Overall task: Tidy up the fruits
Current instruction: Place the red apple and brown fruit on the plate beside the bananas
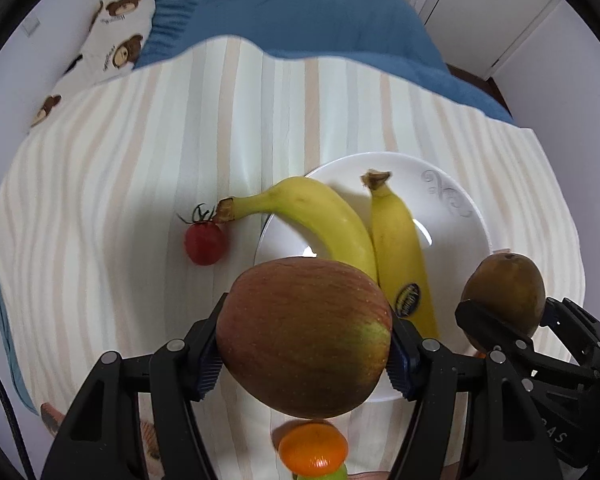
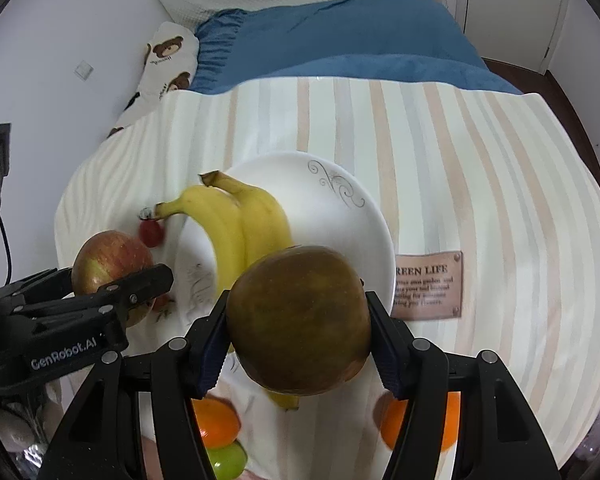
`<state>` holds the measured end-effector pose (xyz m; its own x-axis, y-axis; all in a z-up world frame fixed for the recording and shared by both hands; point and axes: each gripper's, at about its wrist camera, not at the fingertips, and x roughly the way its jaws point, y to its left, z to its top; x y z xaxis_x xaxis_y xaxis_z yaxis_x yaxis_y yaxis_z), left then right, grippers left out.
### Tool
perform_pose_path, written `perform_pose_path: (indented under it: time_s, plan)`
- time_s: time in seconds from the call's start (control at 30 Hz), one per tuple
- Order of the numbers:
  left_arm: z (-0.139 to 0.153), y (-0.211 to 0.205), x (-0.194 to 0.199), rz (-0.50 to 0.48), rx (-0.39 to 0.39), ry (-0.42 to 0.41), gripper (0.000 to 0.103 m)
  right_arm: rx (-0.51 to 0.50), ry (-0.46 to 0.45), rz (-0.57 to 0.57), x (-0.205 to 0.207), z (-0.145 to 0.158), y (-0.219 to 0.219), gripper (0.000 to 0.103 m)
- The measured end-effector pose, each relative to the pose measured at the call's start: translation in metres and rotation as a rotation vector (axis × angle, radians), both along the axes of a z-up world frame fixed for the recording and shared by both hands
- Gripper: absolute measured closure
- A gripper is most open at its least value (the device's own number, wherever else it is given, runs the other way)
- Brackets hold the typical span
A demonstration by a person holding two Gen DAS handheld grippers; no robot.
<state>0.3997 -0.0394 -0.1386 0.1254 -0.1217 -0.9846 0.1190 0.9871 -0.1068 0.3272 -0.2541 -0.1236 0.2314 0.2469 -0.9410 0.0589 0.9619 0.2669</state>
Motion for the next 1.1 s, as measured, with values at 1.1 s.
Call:
perform_pose_path:
  time_s: [1.1]
  plan:
    - [-0.056,0.004,0.028,-0.017,-0.041,0.158,0.024,0.008,0.090,0.033,0.046,-0.053,0.000,0.036]
